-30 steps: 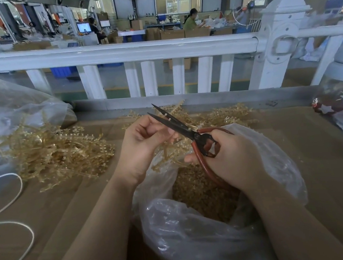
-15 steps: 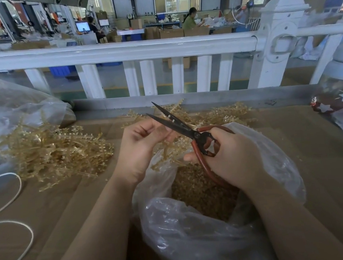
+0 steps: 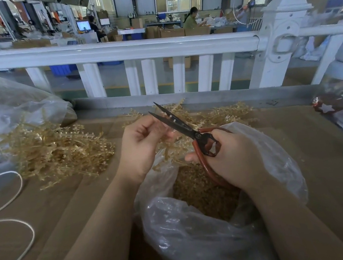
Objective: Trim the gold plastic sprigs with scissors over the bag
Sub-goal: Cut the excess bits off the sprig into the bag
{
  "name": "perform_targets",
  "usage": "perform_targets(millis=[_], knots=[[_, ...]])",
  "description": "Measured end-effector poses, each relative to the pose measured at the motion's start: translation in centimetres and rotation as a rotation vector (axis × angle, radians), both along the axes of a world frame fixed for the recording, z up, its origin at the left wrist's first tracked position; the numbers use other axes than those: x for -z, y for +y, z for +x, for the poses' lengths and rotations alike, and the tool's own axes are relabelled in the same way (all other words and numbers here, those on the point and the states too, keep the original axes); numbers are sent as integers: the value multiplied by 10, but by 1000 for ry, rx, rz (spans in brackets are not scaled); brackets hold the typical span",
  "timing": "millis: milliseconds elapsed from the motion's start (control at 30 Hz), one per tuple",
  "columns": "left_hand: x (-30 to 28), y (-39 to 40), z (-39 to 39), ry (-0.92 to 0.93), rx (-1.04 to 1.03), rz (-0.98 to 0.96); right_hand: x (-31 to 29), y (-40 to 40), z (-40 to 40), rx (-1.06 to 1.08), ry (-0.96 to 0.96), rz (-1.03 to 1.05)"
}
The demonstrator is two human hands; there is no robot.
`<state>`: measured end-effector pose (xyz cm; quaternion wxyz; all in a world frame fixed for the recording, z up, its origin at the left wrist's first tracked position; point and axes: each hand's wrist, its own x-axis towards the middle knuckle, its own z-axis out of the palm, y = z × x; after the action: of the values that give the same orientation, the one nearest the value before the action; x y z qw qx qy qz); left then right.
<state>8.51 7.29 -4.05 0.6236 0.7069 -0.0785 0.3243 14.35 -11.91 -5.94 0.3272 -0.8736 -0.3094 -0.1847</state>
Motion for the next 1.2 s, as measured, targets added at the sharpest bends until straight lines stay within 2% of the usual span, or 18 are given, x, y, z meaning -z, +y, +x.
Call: perform_targets(millis=[333, 1200], knots=[[0, -2, 0, -35, 34, -22, -2, 1, -2, -63, 2, 25], [1, -5, 3, 11, 156, 7, -2, 2, -2, -31, -4, 23]])
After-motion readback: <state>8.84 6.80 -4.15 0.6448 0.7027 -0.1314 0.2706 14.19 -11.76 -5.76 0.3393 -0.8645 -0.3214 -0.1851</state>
